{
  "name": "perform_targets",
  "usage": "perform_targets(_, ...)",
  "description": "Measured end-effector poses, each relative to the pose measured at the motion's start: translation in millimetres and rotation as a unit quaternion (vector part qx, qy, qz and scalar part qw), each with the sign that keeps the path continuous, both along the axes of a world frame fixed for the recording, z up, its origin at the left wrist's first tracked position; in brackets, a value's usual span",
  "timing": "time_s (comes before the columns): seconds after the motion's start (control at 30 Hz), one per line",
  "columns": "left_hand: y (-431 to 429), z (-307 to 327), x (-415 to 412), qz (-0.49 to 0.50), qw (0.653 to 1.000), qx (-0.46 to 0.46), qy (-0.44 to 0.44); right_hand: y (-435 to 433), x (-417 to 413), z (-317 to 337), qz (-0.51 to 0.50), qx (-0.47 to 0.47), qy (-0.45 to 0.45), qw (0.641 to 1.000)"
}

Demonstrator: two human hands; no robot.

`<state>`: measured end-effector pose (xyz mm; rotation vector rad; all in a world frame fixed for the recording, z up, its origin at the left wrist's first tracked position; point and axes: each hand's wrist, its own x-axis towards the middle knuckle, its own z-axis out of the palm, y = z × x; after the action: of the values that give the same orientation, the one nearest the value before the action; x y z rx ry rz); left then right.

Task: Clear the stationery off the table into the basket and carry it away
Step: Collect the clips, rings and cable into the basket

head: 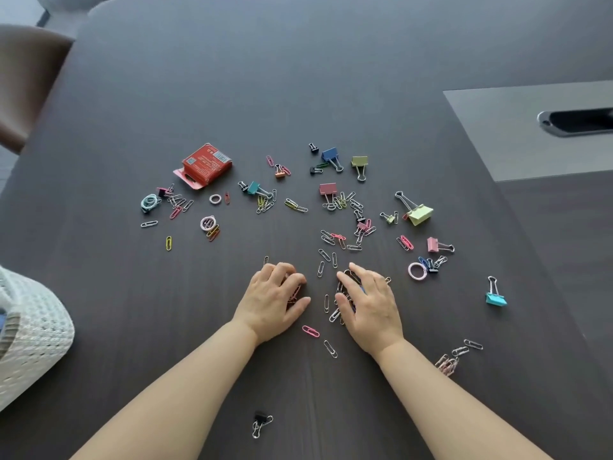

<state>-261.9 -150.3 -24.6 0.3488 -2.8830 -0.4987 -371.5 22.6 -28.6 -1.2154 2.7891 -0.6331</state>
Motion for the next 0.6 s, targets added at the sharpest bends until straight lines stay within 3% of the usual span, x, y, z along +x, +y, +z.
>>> perform_targets(0.07, 6.7, 2.1, 16.0, -0.02, 0.999, 0.019, -0.016, 10.8, 5.0, 3.3, 0.036, 0.028, -0.038, 0.998)
perform_targets(0.27, 26.1, 3.3, 66.6, -0.109, 0.99, -0.011, -0.089, 30.0, 25.8, 11.0, 0.116, 0.106, -0.034, 0.987)
perform_targets(0.47, 34.8, 11.8, 105.2, -0.143, 0.967, -0.092, -0.187, 29.9, 35.9, 10.6, 0.082, 0.151, -0.022, 0.985)
perform_targets(0.6, 40.4, 4.6, 114.1, -0.103, 0.97, -0.126, -0.183, 28.4, 35.6, 8.7, 0.033, 0.158, 0.01, 0.987)
